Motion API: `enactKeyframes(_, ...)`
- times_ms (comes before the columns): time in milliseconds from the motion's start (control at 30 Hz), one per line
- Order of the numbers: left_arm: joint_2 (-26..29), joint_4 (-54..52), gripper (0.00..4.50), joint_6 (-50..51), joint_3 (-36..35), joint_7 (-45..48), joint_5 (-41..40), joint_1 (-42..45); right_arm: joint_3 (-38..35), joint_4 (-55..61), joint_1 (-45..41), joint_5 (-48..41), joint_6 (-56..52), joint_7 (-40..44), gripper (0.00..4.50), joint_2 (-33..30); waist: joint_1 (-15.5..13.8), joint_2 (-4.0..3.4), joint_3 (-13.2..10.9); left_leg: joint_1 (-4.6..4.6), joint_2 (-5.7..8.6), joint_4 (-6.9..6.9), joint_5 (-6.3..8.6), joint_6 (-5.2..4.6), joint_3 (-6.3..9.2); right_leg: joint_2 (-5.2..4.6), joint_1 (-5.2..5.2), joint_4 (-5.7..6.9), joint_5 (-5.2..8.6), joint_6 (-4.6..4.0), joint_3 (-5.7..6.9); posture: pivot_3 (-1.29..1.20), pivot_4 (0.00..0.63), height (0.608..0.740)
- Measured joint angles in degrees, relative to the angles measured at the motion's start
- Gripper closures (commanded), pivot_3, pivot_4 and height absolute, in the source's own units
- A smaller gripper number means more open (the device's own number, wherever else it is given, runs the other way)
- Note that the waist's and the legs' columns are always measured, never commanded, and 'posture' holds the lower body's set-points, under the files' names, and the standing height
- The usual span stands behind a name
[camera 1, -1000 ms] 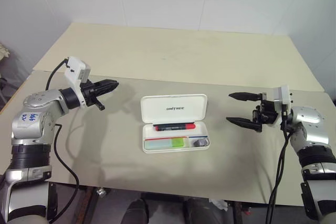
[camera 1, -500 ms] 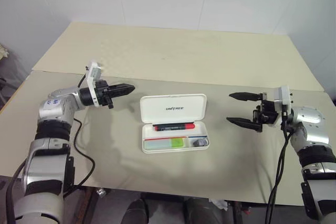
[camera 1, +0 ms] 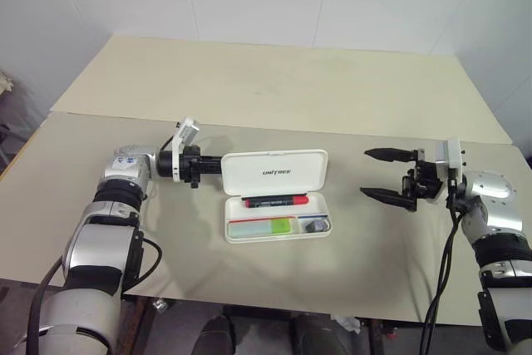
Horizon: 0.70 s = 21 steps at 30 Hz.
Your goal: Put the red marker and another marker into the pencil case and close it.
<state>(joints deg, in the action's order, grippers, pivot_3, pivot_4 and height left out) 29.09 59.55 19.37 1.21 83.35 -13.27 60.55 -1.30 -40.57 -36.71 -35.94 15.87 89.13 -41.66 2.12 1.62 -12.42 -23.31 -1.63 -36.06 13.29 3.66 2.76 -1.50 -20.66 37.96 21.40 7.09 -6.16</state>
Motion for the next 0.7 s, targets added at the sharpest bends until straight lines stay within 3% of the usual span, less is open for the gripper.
enactKeyframes(167, -1.09, -8.88, 4.17, 2.47, 2.76, 2.68, 0.01, -1.05, -0.15, 1.99, 2.04, -2.46, -1.81, -0.01, 0.0, -1.49, -0.31, 0.0, 0.0, -0.01, -0.03, 0.01, 0.0, 0.0, 0.02, -0.03, 0.02, -0.01, 0.0, 0.0, -0.01, 0.0, 0.15, 0.74)
enactKeyframes(333, -0.93, -30.37, 4.17, 9.55, 9.77, 2.71, -1.06, -10.23, 0.08, 0.39, 1.75, -4.79, -2.06, -0.01, 0.0, -3.39, -0.11, -0.01, 0.0, 0.01, -0.11, -0.03, 0.02, -0.04, -0.05, -0.06, 0.06, -0.04, 0.0, 0.01, -0.12, 0.0, 0.15, 0.74)
enactKeyframes(467, -0.39, -41.17, 4.17, 13.21, 13.79, 2.7, -2.44, -14.94, 0.15, 0.25, 1.74, -8.64, -2.31, -0.02, 0.0, -3.4, 0.06, -0.01, 0.01, 0.05, -0.11, -0.03, 0.02, -0.04, -0.03, 0.01, 0.06, 0.01, 0.0, 0.0, -0.11, 0.0, 0.15, 0.74)
enactKeyframes(700, 1.22, -45.36, 4.17, 13.63, 18.55, 2.65, -2.07, -16.98, 4.66, 2.99, 2.43, -13.43, -2.0, -0.02, 0.0, -6.11, 0.03, -0.02, 0.0, 0.09, -0.05, -0.08, 0.02, -0.05, -0.03, 0.0, 0.12, -0.01, 0.0, 0.01, -0.13, 0.0, 0.15, 0.74)
